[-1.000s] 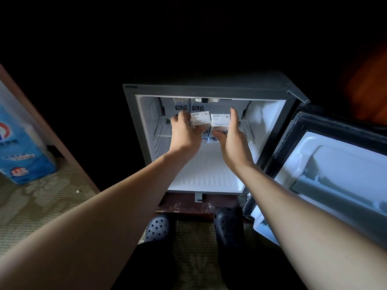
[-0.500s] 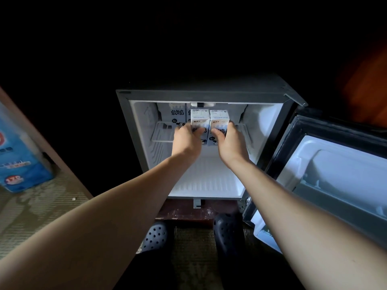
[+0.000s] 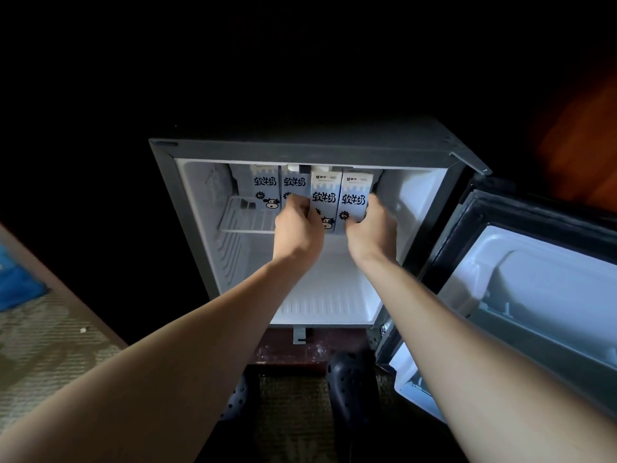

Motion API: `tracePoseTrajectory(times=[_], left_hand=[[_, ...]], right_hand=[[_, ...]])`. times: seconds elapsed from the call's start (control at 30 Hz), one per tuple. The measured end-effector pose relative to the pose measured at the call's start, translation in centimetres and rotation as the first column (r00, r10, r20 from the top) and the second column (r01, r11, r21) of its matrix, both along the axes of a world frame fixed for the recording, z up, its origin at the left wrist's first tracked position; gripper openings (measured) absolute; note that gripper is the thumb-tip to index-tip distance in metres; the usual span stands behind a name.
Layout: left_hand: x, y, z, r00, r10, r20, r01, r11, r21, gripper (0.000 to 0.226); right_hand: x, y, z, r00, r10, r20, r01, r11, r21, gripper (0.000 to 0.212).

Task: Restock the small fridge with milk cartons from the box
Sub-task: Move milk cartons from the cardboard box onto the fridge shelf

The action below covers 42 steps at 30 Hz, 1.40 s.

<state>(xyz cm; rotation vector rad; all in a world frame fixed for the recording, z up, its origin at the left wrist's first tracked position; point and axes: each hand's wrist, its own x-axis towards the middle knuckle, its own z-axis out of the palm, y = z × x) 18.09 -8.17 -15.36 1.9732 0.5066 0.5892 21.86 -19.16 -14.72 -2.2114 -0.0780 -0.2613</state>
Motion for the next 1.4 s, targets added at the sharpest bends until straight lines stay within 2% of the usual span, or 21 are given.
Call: tracePoseTrajectory(times=[0.07, 0.23, 0.37, 0.53, 0.63, 0.7, 0.8, 0.93, 1.0, 1.13, 1.4], left_hand=[[0.1, 0.0, -0.2, 0.999, -0.031, 0.011, 0.031, 0.999, -0.026, 0.012], [0.7, -0.1, -0.7, 0.997, -0.079, -0.016, 0.078, 0.996, -0.051, 0.031], [0.6, 0.2, -0.9, 0.993, -0.109, -0.033, 0.109, 0.994, -0.021, 0.034], [-0.5, 0.3, -1.2, 0.994, -0.104, 0.027, 0.104, 0.995, 0.011, 0.038], [-1.2, 0.6, -1.5, 0.985, -0.167, -0.05, 0.174, 0.969, 0.176, 0.046], [-1.8, 0.6, -1.8, 0.974, -0.189, -0.123, 0.219, 0.919, 0.327, 0.053], [-2.1, 0.5, -2.0, 0.96, -0.193, -0.201, 0.265, 0.856, 0.444, 0.062], [-2.0, 0.9, -2.6, 0.934, -0.173, -0.312, 0.327, 0.764, 0.556, 0.065], [-2.1, 1.2, -3.2, 0.921, -0.14, -0.364, 0.351, 0.705, 0.617, 0.065], [-2.0, 1.5, -3.8, 0.897, -0.109, -0.429, 0.389, 0.655, 0.648, 0.062], [-0.6, 0.7, -3.4, 0.894, -0.069, -0.442, 0.353, 0.715, 0.604, 0.06]], right_hand=[[0.4, 0.1, -0.4, 1.0, 0.009, 0.016, -0.009, 1.0, 0.009, 0.033], [0.5, 0.2, -0.8, 0.998, 0.05, 0.03, -0.049, 0.998, -0.026, 0.055], [0.3, 0.0, -0.8, 0.996, 0.08, 0.036, -0.079, 0.996, -0.034, 0.057], [-0.5, -0.5, -1.4, 0.99, 0.125, 0.07, -0.114, 0.982, -0.148, 0.064], [-1.0, -1.2, -1.8, 0.981, 0.149, 0.128, -0.123, 0.974, -0.188, 0.067], [-1.4, -1.4, -2.0, 0.975, 0.144, 0.167, -0.118, 0.981, -0.156, 0.057], [-1.6, -1.9, -2.5, 0.96, 0.19, 0.204, -0.154, 0.972, -0.177, 0.045], [-1.4, -2.5, -3.4, 0.931, 0.335, 0.145, -0.262, 0.89, -0.375, 0.054], [-1.3, -2.4, -3.9, 0.925, 0.362, 0.12, -0.285, 0.866, -0.412, 0.059], [-1.0, -2.2, -4.1, 0.92, 0.387, 0.058, -0.325, 0.839, -0.437, 0.066], [-0.1, -1.5, -3.8, 0.927, 0.373, 0.039, -0.323, 0.846, -0.424, 0.065]])
